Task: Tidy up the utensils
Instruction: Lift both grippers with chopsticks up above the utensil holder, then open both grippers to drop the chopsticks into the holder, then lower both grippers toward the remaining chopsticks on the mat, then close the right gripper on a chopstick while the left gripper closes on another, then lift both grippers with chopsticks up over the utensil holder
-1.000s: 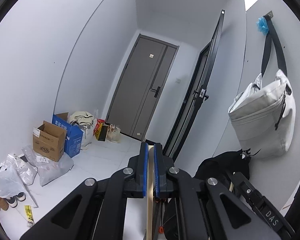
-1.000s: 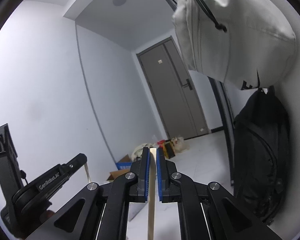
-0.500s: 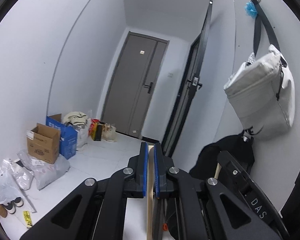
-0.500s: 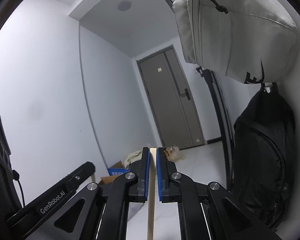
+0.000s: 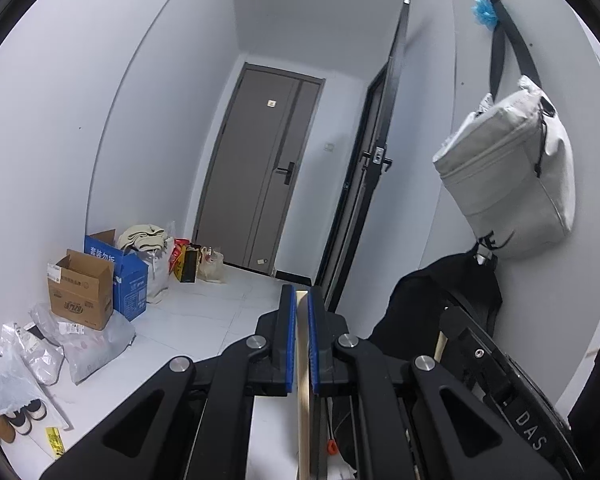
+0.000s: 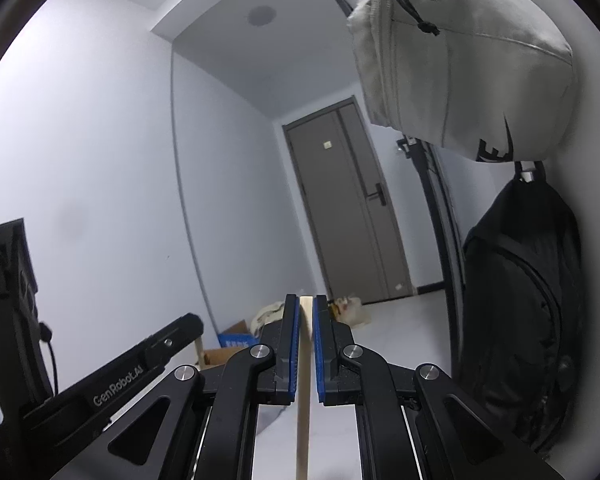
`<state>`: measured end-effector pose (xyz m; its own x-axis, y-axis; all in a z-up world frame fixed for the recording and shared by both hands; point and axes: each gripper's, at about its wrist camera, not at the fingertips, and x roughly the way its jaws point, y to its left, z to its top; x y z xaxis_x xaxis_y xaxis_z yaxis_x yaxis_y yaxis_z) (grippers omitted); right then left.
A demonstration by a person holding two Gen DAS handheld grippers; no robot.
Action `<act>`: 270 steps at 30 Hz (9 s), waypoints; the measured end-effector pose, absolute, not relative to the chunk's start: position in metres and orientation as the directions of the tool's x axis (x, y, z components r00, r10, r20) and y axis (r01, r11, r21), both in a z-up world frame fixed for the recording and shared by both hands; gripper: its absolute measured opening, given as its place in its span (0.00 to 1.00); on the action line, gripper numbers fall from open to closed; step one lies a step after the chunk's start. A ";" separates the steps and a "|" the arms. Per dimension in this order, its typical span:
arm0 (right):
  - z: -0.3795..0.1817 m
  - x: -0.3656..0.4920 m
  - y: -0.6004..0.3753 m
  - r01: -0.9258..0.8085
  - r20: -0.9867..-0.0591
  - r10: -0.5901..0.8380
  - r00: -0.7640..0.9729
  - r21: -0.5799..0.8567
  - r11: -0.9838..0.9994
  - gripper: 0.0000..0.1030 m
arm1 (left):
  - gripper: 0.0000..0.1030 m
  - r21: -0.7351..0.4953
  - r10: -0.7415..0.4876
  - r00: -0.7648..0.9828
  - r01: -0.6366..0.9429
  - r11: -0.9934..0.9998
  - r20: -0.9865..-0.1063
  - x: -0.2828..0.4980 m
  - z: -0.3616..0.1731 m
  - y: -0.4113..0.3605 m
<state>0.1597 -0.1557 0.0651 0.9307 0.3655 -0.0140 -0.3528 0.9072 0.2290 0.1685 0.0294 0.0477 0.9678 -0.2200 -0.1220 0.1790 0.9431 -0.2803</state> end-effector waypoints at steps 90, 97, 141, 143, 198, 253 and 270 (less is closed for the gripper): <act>-0.125 0.098 -0.104 -0.141 -0.859 0.455 0.236 0.433 0.890 0.26 | 0.80 -0.274 -0.117 0.690 -0.121 0.954 -0.714 0.038 -0.053 0.137; -0.131 0.099 -0.089 -0.107 -0.915 0.308 0.261 0.289 0.951 0.16 | 0.80 -0.285 -0.127 0.703 -0.112 0.952 -0.700 0.040 -0.049 0.140; -0.014 0.040 -0.184 -0.179 -0.598 0.405 0.692 0.402 0.898 0.04 | 0.80 -0.166 -0.194 0.522 0.101 0.981 -0.830 0.051 -0.087 0.070; -0.006 0.035 -0.185 -0.214 -0.554 0.419 0.719 0.398 0.892 0.04 | 0.80 -0.134 -0.175 0.507 0.116 0.984 -0.844 0.053 -0.089 0.059; 0.031 0.012 -0.196 -0.390 -0.358 0.476 0.803 0.288 0.874 0.04 | 0.02 -0.262 -0.225 0.574 0.018 0.965 -0.787 0.077 -0.067 0.054; 0.179 0.117 -0.174 -0.443 -0.322 0.464 0.826 0.140 0.886 0.03 | 0.02 -0.210 -0.381 0.832 0.322 0.923 -0.403 0.133 0.143 0.021; 0.133 0.161 -0.157 -0.471 -0.436 0.468 0.769 0.108 0.875 0.03 | 0.02 -0.250 -0.406 0.777 0.323 0.913 -0.480 0.179 0.099 0.019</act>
